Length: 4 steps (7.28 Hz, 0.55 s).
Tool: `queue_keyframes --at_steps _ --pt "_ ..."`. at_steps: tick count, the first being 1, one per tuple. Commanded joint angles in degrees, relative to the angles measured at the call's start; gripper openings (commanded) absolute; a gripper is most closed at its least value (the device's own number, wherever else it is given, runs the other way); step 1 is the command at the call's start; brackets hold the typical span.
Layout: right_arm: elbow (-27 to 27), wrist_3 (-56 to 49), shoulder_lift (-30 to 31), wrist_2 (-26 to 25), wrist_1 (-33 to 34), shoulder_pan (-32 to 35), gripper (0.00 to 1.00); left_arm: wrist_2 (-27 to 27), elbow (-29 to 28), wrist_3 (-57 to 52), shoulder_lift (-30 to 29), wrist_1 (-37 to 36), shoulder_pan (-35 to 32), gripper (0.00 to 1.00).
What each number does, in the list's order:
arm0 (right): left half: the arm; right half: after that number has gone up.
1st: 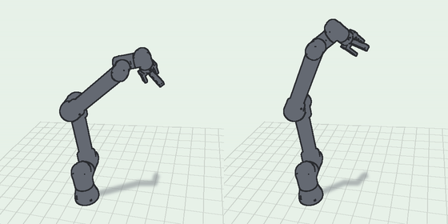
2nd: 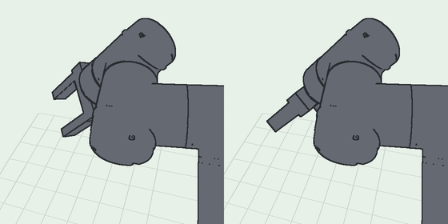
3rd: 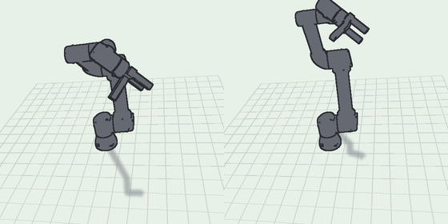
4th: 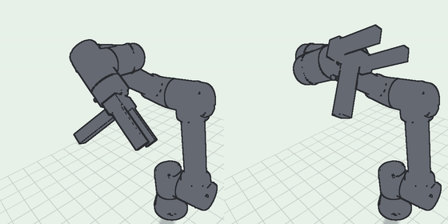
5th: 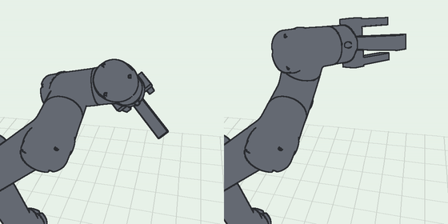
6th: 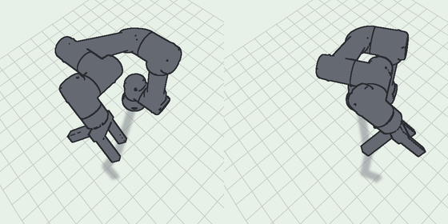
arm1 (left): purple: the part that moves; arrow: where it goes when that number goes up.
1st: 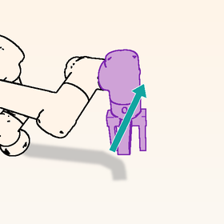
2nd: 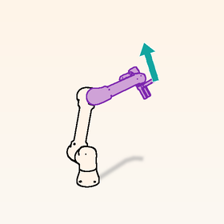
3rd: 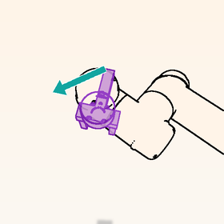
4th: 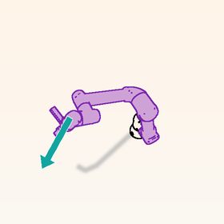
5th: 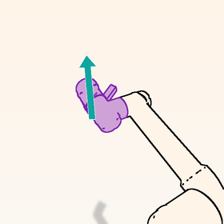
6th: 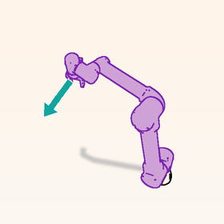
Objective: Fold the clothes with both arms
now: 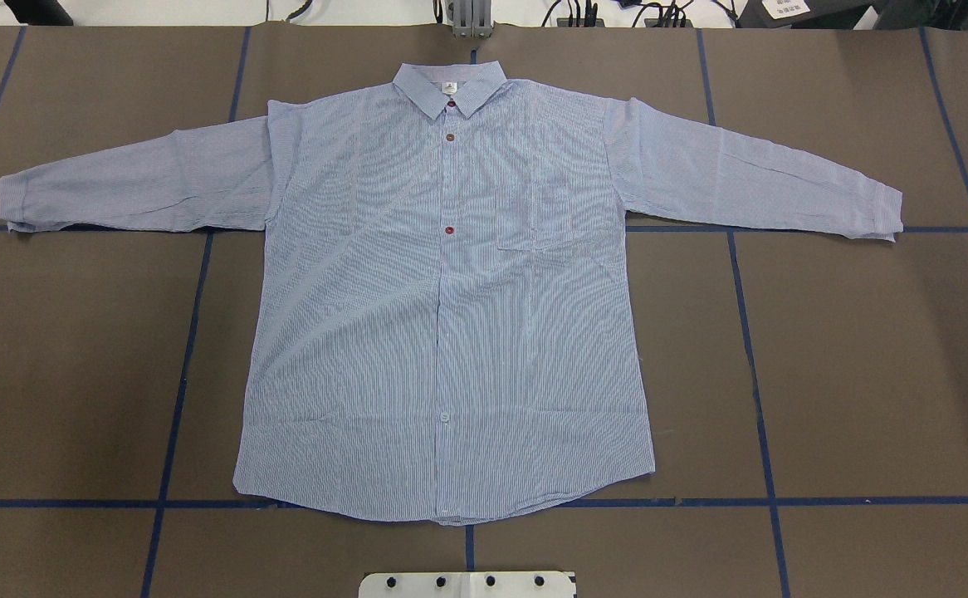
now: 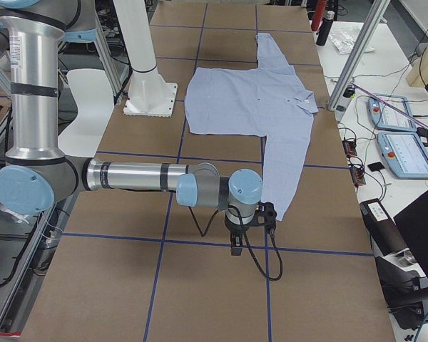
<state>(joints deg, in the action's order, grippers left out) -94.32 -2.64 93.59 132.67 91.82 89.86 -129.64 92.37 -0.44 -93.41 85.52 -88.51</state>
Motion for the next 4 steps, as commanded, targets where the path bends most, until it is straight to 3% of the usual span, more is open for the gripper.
queue_keyframes --at_steps 1,4 --pt "-0.3 0.0 -0.1 0.2 0.0 0.0 1.00 -0.1 0.0 0.0 0.1 0.0 0.0 1.00" --pt "-0.3 0.0 -0.1 0.3 -0.1 0.0 1.00 -0.2 -0.5 -0.2 2.9 0.8 0.0 1.00"
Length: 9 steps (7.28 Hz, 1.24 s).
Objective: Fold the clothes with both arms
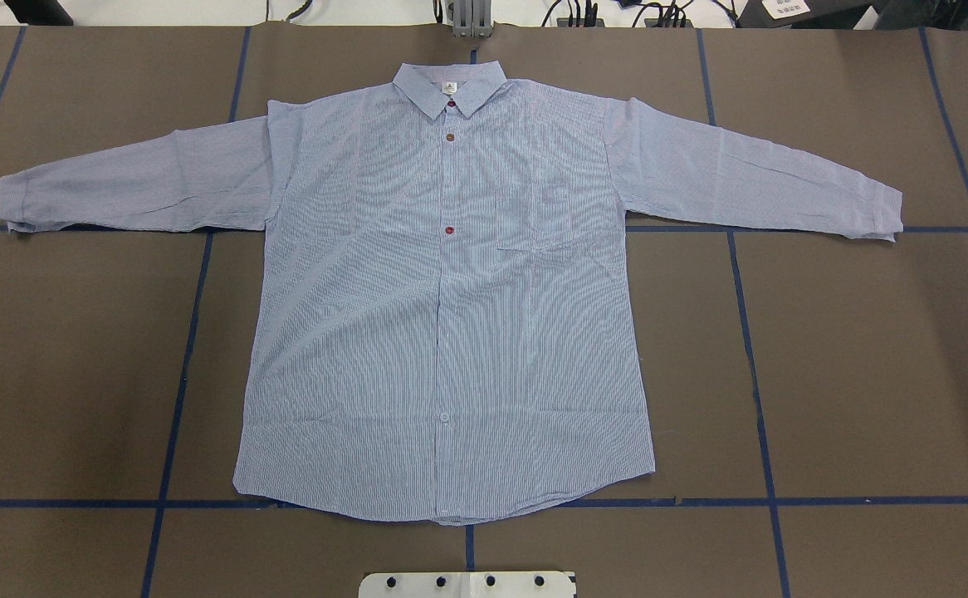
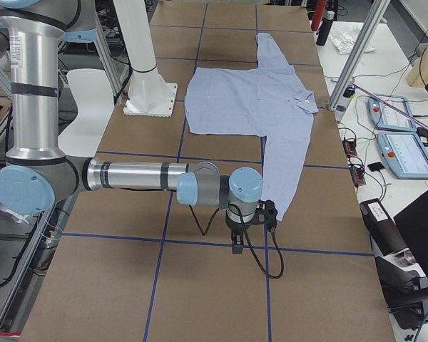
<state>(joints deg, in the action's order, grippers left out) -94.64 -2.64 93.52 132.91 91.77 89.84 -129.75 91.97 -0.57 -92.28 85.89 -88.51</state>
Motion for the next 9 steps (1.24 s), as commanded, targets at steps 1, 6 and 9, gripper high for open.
queue_keyframes --at_steps 1,6,9 --pt "-0.1 0.1 0.0 1.0 -0.3 0.1 1.00 0.0 0.5 0.0 2.1 0.3 -0.2 1.00" --pt "5.0 2.5 -8.9 3.0 -9.9 -7.1 1.00 0.3 4.0 1.4 -5.6 1.3 0.0 1.00" --pt "16.8 24.1 -11.7 2.4 -32.6 -14.1 1.00 -0.2 5.0 1.7 -7.2 7.0 0.1 1.00"
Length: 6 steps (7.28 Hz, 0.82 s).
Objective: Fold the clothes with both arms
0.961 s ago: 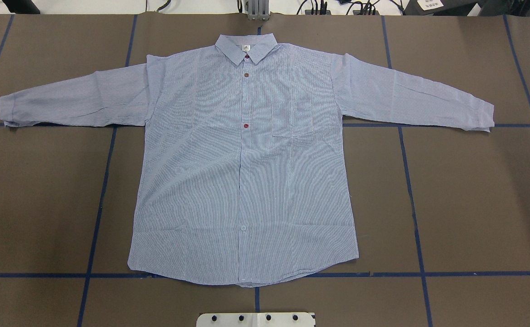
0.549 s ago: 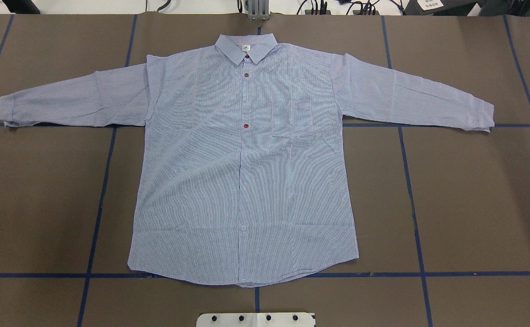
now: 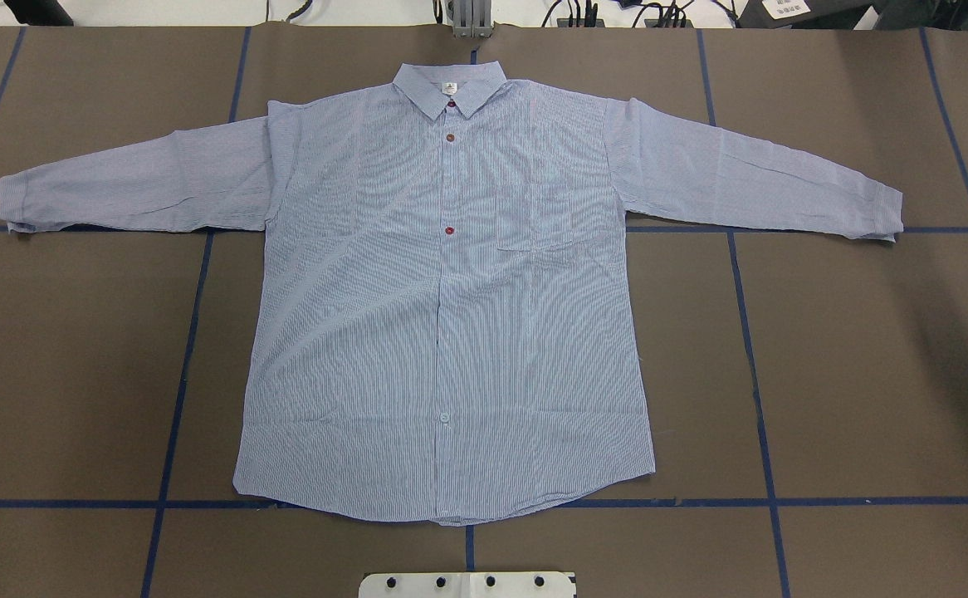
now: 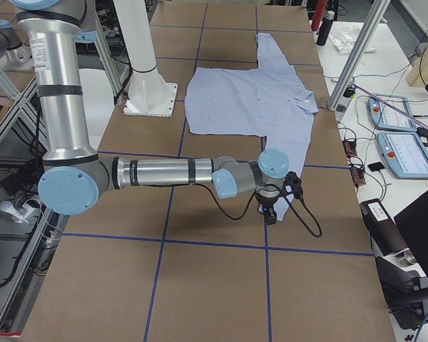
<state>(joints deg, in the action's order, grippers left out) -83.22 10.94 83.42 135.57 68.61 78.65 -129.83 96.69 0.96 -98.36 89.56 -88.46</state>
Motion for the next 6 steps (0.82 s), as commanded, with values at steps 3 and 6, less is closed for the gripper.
queue_keyframes --at_steps 3,6 --pt "12.8 16.7 -6.2 -7.0 -16.4 -11.2 1.00 -0.2 1.6 -0.6 0.4 4.1 0.0 1.00" --pt "13.3 18.9 -5.8 -7.4 -16.3 -11.5 1.00 -1.6 1.8 -0.5 0.5 4.5 0.0 1.00"
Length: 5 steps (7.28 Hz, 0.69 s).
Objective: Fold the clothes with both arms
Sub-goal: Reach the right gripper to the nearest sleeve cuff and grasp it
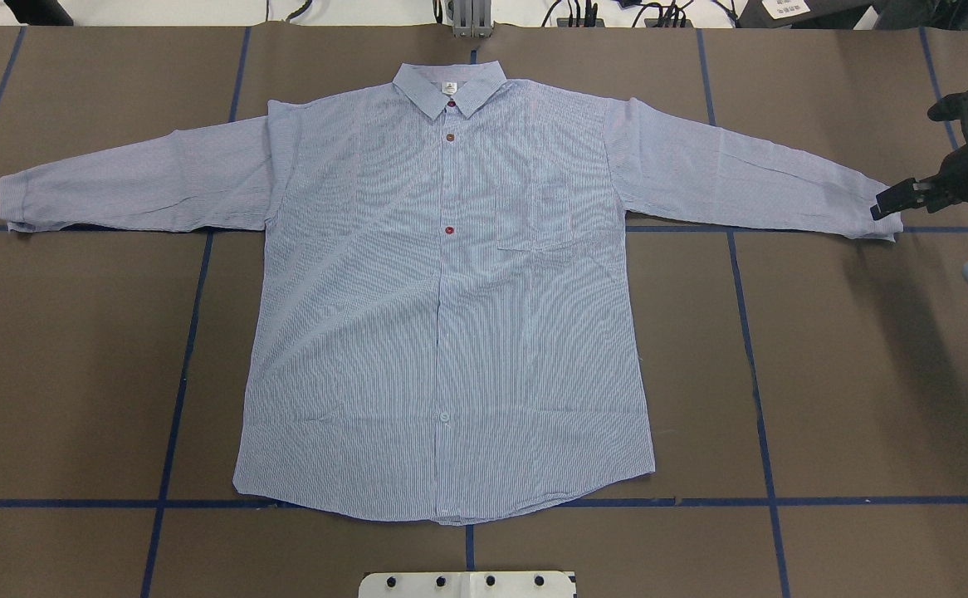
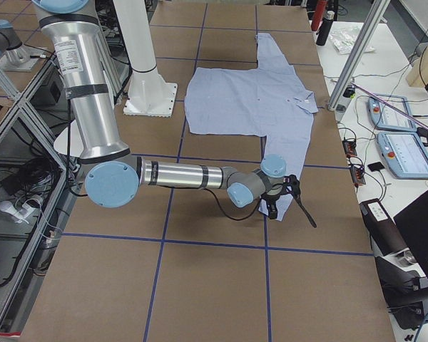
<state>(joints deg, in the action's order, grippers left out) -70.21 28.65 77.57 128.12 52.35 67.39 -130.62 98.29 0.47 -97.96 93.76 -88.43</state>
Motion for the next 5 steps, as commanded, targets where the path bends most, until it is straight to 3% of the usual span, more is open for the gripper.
queue_keyframes --at_steps 1,5 --pt "0.9 1.2 0.3 0.0 0.1 -0.6 0.99 -0.9 0.6 0.0 0.1 0.3 -0.1 1.00" --pt "2.5 1.7 -0.3 0.4 0.3 -2.4 0.92 -0.9 2.0 0.2 0.1 0.2 -0.3 1.00"
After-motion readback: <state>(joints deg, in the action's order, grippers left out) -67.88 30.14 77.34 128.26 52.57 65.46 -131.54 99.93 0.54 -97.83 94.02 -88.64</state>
